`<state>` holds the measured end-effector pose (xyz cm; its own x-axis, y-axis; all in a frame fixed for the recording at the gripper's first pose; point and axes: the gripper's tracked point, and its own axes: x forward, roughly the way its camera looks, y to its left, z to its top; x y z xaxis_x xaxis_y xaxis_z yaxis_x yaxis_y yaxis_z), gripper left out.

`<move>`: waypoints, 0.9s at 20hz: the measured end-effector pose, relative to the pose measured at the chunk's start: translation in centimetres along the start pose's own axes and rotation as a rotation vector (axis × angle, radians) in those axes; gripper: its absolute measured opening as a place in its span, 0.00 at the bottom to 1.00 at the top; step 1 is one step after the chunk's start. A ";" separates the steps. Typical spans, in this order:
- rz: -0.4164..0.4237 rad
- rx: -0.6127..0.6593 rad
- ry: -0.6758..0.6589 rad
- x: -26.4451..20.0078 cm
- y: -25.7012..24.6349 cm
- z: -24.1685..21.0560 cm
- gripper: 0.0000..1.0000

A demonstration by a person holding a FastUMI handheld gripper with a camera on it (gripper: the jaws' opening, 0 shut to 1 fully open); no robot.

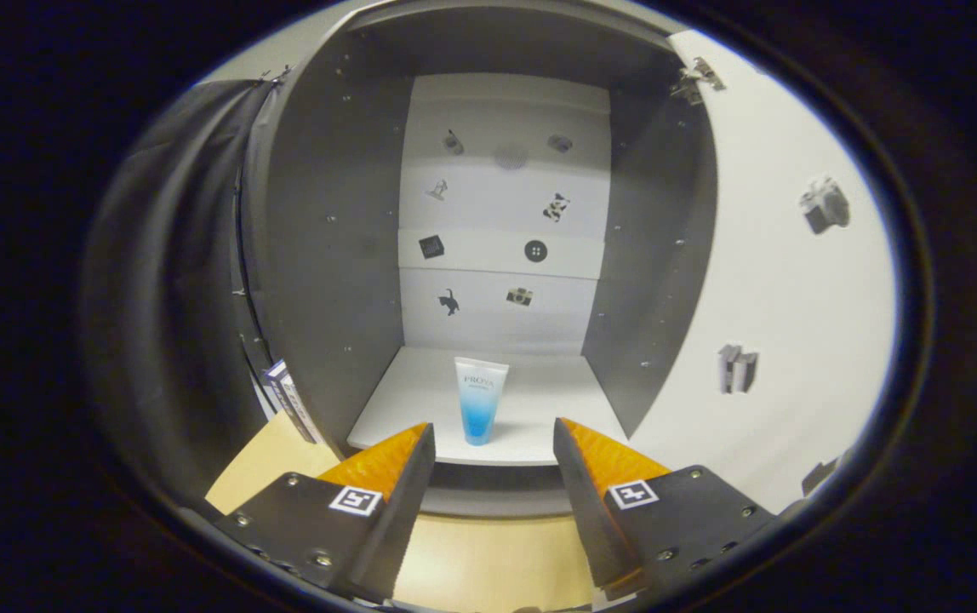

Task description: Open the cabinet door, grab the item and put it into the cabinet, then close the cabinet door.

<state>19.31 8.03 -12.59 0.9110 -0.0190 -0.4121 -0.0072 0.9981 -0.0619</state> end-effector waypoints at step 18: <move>-0.344 0.165 -0.023 -23.0 -11.5 -7.0 0.82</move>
<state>-4.43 -3.39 -8.82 0.8577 -0.3548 -0.3722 0.3652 0.9298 -0.0447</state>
